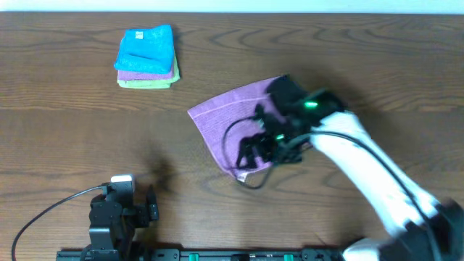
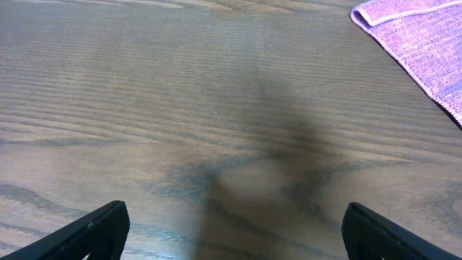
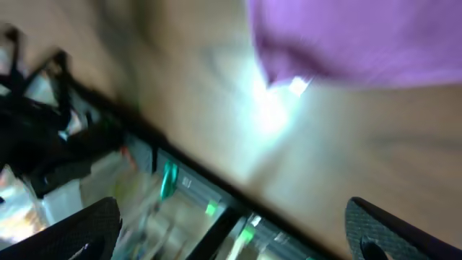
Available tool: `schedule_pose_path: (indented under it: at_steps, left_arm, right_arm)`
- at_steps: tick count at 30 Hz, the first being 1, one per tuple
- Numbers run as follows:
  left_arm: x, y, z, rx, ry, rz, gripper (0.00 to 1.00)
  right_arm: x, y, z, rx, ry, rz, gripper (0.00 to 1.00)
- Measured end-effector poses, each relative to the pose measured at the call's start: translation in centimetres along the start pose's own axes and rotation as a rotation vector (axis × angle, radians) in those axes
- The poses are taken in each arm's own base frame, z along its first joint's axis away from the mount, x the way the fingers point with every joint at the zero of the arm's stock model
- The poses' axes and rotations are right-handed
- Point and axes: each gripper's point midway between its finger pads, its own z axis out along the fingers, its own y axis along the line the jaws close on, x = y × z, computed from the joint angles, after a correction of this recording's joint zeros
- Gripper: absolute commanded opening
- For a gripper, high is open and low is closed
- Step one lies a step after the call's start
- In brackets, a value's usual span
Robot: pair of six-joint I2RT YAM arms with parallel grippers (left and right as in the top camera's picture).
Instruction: Fold the cloth
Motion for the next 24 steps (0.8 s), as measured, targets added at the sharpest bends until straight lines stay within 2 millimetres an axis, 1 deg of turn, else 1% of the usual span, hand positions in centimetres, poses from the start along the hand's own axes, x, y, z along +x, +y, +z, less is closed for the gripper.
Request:
schedule_pose_path:
  at_steps: [2,4,7,9,11,12,14,15,17,18,20,22,24]
  left_arm:
    - [0.0,0.0,0.0,0.000,0.000,0.000,0.95]
    - [0.0,0.0,0.0,0.000,0.000,0.000,0.95]
    - [0.0,0.0,0.0,0.000,0.000,0.000,0.95]
    - [0.0,0.0,0.0,0.000,0.000,0.000,0.95]
    - [-0.2,0.2,0.1,-0.011,-0.009,-0.001,0.95]
    - [-0.3,0.4,0.4,-0.023,-0.020,-0.005,0.95]
    - [-1.4,-0.1,0.9,0.003,-0.071,-0.048,0.95]
    - [-2.3,-0.8,0.8,0.046,-0.109,-0.101,0.95]
    - [-3.1,-2.4,0.6,0.147,-0.127,-0.207,0.95]
    - [-3.0,-3.3,0.5,0.208,-0.107,-0.293,0.95]
    - [-2.5,-4.5,0.2,0.283,-0.058,-0.439,0.95]
    - [-2.2,-5.3,0.1,0.330,-0.011,-0.570,0.95]
    - [-2.6,-5.8,-0.2,0.366,-0.002,-0.661,0.95]
  right_arm:
    - [-1.1,-0.9,-2.9,0.004,-0.125,-0.019,0.99]
    - [-2.3,-2.1,-6.3,0.019,-0.273,-0.032,0.99]
    - [-3.0,-3.6,-9.6,0.062,-0.408,-0.052,0.99]
    - [-3.1,-4.6,-11.1,0.099,-0.461,-0.059,0.99]
    - [-3.2,-5.6,-11.6,0.137,-0.478,-0.053,0.99]
    - [-3.3,-5.9,-11.6,0.151,-0.478,-0.051,0.99]
    - [-3.2,-6.3,-11.6,0.168,-0.472,-0.046,0.99]
    - [-2.9,-6.4,-11.5,0.172,-0.461,-0.038,0.99]
    - [-2.5,-6.6,-11.3,0.179,-0.443,-0.028,0.99]
    - [-2.5,-6.7,-11.3,0.182,-0.442,-0.027,0.99]
    - [-2.5,-6.7,-11.3,0.186,-0.442,-0.026,0.99]
    - [-2.5,-6.8,-11.3,0.190,-0.442,-0.025,0.99]
    - [-2.5,-6.9,-11.3,0.193,-0.443,-0.024,0.99]
